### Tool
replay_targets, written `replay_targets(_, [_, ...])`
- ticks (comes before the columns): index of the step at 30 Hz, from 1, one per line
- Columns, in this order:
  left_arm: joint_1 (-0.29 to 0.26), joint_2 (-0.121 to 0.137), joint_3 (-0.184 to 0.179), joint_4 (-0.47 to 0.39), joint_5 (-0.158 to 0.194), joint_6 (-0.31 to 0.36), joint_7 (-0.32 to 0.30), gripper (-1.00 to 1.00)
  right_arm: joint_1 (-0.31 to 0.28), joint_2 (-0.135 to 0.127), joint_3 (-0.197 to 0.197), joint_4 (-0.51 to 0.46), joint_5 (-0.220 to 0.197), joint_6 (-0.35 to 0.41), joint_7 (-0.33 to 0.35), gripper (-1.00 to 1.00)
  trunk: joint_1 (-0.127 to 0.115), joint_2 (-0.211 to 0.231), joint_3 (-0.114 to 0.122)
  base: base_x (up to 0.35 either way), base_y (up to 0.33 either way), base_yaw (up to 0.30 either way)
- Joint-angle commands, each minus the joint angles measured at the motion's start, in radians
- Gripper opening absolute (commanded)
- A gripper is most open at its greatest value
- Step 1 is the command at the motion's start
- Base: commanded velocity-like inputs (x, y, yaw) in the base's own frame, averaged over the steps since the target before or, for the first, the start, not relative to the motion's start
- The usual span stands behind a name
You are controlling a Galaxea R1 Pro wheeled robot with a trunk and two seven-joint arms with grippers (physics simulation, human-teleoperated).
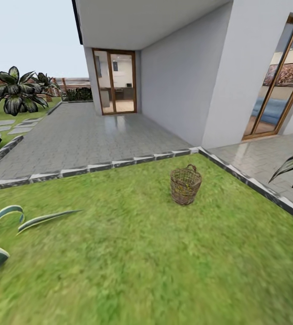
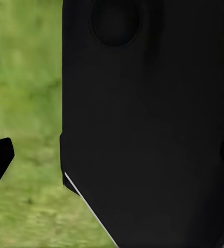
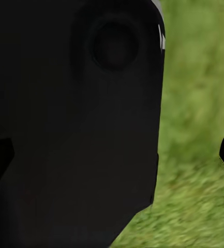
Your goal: Take the three Easter eggs out of the wicker basket on the lawn in the garden, then place them on the lawn next to a single tree (choose any tree) so that all three eggs are next to the same tree and none are left in the basket.
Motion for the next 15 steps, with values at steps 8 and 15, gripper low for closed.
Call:
replay_targets(8, [0.0, -0.004, 0.002, 0.001, -0.004, 0.001, -0.001, 1.0, -0.001, 0.004, 0.002, -0.001, 0.004, -0.015, -0.002, 1.0, 0.001, 0.0, -0.001, 0.331, 0.0, 0.0])
replay_targets(15, [0.0, -0.009, 0.0, 0.002, -0.009, -0.001, 0.008, 1.0, -0.001, 0.001, 0.0, -0.003, 0.004, -0.015, -0.002, 1.0, 0.001, 0.0, -0.001, 0.331, 0.0, -0.024])
